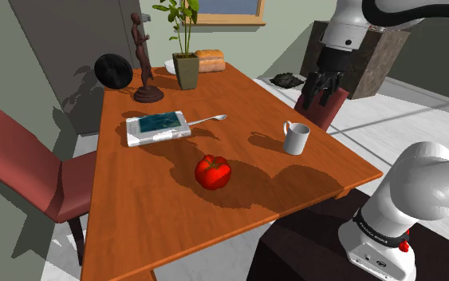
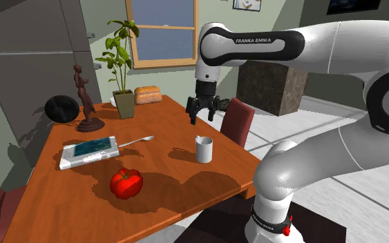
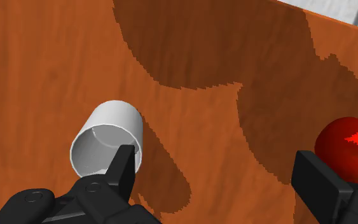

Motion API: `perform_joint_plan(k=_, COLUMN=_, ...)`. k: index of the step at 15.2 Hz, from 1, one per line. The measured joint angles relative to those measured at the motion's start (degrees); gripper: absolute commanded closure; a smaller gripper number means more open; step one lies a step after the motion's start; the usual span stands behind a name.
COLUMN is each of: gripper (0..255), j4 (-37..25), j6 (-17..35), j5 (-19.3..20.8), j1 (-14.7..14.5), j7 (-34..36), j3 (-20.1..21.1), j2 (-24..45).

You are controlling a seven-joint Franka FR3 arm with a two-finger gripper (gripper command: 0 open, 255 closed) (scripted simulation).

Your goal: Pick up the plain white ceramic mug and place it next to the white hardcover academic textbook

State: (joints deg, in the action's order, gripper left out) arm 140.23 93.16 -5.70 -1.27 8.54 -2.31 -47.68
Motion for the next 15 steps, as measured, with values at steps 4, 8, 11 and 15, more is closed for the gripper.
perform_joint_plan(k=4, gripper=0, j4=3.1, j6=4.4, j5=1.3, j1=0.7, j7=-0.4, j3=0.0, j2=1.1)
perform_joint_plan(k=8, gripper=0, j4=7.4, j6=12.2, j5=3.3, j1=1.9, j7=-0.1, j3=0.6, j2=4.1)
perform_joint_plan(k=11, gripper=0, j4=10.2, j6=19.6, j5=5.3, j1=3.2, j7=-0.1, j3=0.6, j2=8.4)
perform_joint_plan(k=15, gripper=0, j4=12.7, j6=26.2, j5=7.0, j1=4.3, j7=0.3, j3=0.7, j2=11.9)
